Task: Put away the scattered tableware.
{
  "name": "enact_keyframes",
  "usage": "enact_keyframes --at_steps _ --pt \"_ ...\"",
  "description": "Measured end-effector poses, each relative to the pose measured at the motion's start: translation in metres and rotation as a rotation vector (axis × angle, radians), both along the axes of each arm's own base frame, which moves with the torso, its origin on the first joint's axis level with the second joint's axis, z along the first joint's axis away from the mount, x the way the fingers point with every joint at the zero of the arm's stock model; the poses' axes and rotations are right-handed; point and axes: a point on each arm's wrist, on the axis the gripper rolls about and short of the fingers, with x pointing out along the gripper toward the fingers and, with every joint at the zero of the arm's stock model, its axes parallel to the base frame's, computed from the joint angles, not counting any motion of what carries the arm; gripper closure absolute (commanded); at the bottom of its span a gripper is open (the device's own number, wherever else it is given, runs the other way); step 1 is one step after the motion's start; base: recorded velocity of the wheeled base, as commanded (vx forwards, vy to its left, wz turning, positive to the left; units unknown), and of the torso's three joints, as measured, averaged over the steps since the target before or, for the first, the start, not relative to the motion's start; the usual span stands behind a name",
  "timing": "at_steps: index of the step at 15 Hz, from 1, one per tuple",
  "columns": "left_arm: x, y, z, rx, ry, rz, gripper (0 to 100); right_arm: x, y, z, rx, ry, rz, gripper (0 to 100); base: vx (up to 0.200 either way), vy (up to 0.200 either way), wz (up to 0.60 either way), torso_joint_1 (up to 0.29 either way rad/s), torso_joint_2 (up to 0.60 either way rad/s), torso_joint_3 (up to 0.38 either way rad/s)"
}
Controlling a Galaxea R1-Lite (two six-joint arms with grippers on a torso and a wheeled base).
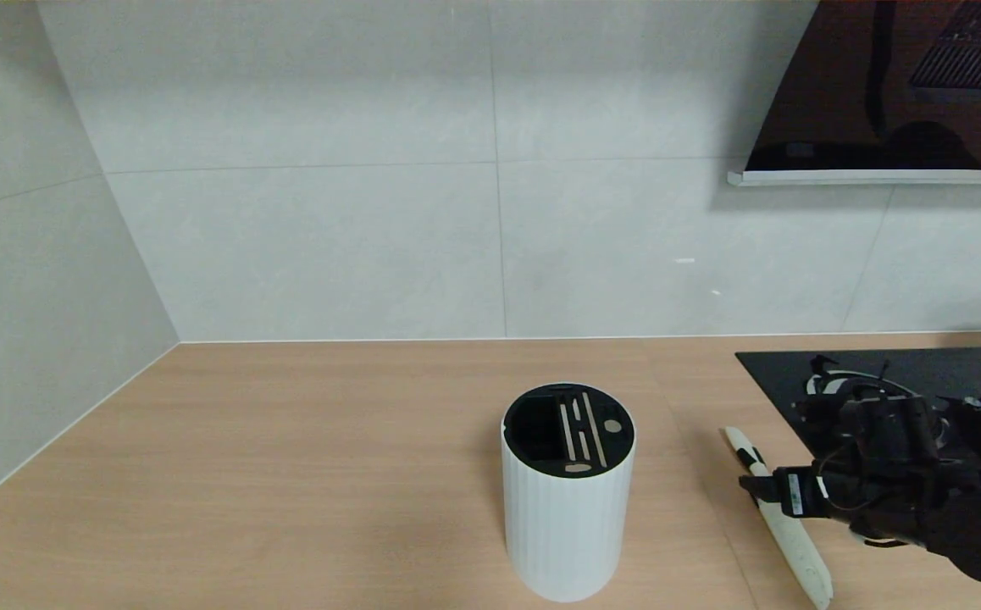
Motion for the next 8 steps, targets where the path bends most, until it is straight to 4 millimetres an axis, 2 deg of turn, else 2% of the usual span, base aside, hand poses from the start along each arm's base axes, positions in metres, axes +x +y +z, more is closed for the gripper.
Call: enact_keyframes --at_steps 3,8 --pt "0.000 0.000 0.000 0.000 0.000 -0.001 0 0.006 -0.001 -0.028 -0.027 0.015 -0.048 0 0.000 0.000 0.00 0.000 0.00 0.000" --pt "0.000 0.000 0.000 0.000 0.000 0.000 0 0.011 -0.001 -0.050 -0.013 0.005 -0.073 0 0.000 0.000 0.00 0.000 0.00 0.000"
